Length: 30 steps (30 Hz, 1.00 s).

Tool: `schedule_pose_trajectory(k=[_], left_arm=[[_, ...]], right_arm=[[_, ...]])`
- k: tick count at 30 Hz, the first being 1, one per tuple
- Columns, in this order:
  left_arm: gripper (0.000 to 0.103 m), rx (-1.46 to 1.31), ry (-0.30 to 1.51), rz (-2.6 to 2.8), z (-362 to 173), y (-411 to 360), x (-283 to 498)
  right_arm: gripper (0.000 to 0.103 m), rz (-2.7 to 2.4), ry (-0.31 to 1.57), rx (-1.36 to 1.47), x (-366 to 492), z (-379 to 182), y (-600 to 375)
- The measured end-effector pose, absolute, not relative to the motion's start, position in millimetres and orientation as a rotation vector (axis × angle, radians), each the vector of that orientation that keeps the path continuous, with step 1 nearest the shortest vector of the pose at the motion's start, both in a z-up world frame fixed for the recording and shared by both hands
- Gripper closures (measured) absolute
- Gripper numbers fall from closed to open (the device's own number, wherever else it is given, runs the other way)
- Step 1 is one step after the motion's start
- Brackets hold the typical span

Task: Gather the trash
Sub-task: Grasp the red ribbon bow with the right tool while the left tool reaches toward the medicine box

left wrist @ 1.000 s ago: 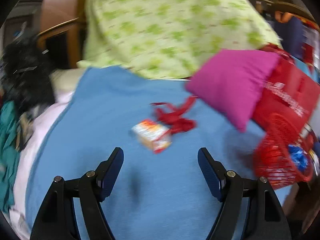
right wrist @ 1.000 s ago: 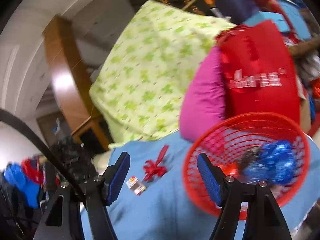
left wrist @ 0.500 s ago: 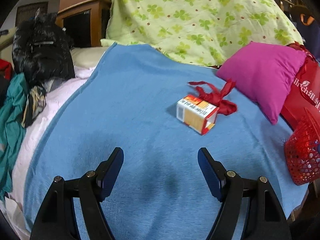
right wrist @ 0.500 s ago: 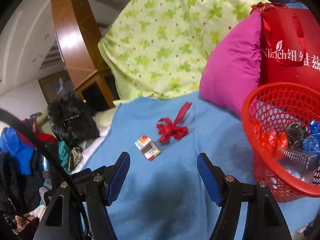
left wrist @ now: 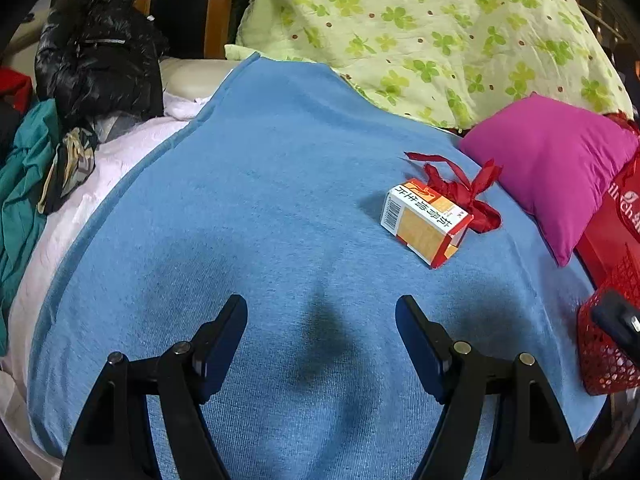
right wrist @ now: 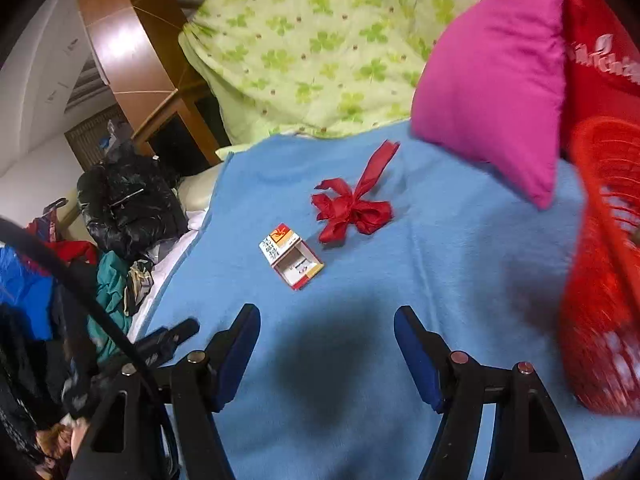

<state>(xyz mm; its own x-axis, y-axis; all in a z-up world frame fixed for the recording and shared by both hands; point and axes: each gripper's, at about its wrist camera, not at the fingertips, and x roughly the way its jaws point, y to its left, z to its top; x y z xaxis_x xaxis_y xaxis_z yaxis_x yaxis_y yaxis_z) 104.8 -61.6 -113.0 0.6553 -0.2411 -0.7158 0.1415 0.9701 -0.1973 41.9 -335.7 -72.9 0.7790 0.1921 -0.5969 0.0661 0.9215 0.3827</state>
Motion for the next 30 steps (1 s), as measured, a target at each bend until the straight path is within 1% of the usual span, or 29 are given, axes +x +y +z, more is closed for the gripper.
schedule_pose_trajectory(k=[12,20,21,22,23,25,30], left_arm=[[0.026,-0.135,0.881,-0.194,-123,-58,128],[0.026,-0.123,0.915,-0.192,-131,-61,143],[0.026,-0.118,0.915,-0.190,-132,-61,144],[0.026,-0.112,0.918,-0.187,-133,-62,146],[0.026,-0.112,0.920,-0.186,-133,-61,147],[0.026,-0.121,0.924,-0.185,-134,-61,149],[0.026,-0.115,0.903,-0.205,-131,-67,147]], right_arm=[[0.030,0.067,0.720,0.375,182,-91,-339],[0.032,0.074,0.821,0.347,254,-121,-340],[0.036,0.067,0.837,0.343,259,-126,-341],[0.042,0.065,0.847,0.337,263,-130,-343],[0.045,0.056,0.859,0.331,265,-134,-344],[0.057,0.051,0.886,0.311,267,-140,-347],[0.074,0.033,0.867,0.315,257,-138,-355]])
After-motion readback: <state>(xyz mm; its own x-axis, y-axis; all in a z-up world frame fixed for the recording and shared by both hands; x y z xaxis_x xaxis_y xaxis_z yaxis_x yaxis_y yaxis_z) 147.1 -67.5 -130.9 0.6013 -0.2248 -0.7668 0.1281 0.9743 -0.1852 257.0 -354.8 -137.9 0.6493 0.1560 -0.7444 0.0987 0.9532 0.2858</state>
